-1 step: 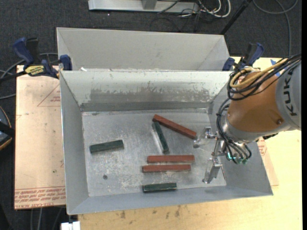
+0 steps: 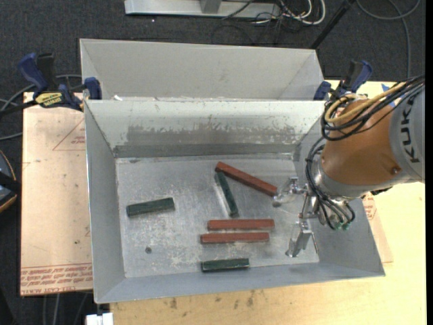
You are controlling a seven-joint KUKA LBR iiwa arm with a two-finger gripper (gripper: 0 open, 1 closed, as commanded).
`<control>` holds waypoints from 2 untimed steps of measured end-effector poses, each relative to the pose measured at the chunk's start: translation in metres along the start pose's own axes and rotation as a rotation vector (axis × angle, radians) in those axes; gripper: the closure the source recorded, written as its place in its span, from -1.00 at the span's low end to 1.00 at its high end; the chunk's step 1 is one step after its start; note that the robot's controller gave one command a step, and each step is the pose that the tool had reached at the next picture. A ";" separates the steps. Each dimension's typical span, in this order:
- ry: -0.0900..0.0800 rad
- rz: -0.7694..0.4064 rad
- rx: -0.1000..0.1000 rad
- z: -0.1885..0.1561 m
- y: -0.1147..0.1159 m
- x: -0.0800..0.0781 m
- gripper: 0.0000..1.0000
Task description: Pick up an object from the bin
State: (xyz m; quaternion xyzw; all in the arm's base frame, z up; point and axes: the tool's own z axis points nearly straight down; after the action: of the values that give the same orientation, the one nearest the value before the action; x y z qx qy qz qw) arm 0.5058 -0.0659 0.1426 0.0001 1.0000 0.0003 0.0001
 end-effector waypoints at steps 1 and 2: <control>-0.017 -0.074 0.000 0.069 0.041 -0.023 1.00; -0.017 -0.074 0.000 0.069 0.041 -0.023 1.00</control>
Offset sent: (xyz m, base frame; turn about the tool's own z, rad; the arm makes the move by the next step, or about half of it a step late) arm 0.0000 0.0000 0.0000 0.0000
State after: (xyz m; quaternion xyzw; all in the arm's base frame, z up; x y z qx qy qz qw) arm 0.5292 -0.0245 0.0738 -0.0370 0.9993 0.0001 0.0086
